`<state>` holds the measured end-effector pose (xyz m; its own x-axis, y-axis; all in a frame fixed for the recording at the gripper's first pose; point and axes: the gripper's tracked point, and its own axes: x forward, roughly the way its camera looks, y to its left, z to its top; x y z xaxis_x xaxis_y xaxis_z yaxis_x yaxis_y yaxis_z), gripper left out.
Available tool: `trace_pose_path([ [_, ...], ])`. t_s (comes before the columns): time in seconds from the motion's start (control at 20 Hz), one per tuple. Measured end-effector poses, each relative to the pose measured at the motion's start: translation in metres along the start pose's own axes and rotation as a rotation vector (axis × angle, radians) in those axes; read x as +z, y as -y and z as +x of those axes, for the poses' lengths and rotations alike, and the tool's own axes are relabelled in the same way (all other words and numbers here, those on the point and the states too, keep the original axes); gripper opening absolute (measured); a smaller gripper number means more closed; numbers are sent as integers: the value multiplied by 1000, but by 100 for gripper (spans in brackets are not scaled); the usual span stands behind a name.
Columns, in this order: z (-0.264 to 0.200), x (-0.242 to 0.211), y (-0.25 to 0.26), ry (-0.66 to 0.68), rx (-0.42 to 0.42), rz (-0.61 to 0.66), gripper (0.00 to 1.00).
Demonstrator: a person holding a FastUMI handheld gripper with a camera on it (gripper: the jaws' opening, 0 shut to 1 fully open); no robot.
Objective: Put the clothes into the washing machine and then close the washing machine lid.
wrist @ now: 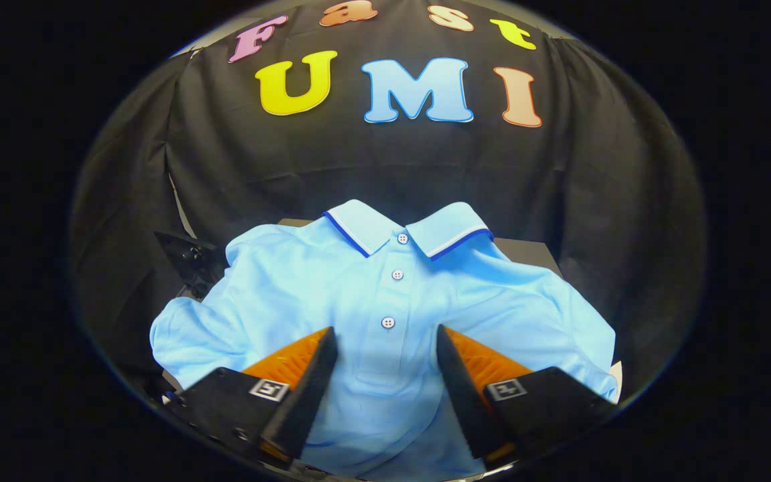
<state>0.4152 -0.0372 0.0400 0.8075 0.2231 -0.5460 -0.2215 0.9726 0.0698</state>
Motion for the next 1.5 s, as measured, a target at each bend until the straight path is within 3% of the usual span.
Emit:
trace_pose_path([
  [0.1,1,1,-1,10,9,11,43],
  [0.65,1,0,-3,-72,35,1,43],
  [0.95,2,4,0,-50,24,-12,43],
  [1.05,1,3,-1,-20,2,3,6],
  [1.5,0,4,-2,21,-1,0,2],
])
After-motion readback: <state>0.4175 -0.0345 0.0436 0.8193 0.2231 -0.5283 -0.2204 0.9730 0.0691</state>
